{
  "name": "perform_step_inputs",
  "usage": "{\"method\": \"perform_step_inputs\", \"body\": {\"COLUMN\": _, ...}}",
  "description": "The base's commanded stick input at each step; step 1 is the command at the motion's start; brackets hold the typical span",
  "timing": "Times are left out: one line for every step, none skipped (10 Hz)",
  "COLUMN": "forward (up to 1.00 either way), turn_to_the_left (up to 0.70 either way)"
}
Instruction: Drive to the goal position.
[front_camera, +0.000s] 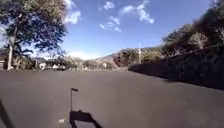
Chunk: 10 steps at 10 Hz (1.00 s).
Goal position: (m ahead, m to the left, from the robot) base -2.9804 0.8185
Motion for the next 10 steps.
{"method": "perform_step_inputs", "body": {"forward": 0.7, "turn_to_the_left": 0.0}}
{"method": "perform_step_inputs", "body": {"forward": 0.7, "turn_to_the_left": 0.0}}
{"method": "perform_step_inputs", "body": {"forward": 0.7, "turn_to_the_left": 0.0}}
{"method": "perform_step_inputs", "body": {"forward": 0.7, "turn_to_the_left": 0.0}}
{"method": "perform_step_inputs", "body": {"forward": 0.7, "turn_to_the_left": 0.0}}
{"method": "perform_step_inputs", "body": {"forward": 0.7, "turn_to_the_left": 0.0}}
{"method": "perform_step_inputs", "body": {"forward": 0.7, "turn_to_the_left": 0.0}}
{"method": "perform_step_inputs", "body": {"forward": 0.7, "turn_to_the_left": 0.0}}
{"method": "perform_step_inputs", "body": {"forward": 0.7, "turn_to_the_left": 0.0}}
{"method": "perform_step_inputs", "body": {"forward": 0.7, "turn_to_the_left": 0.0}}
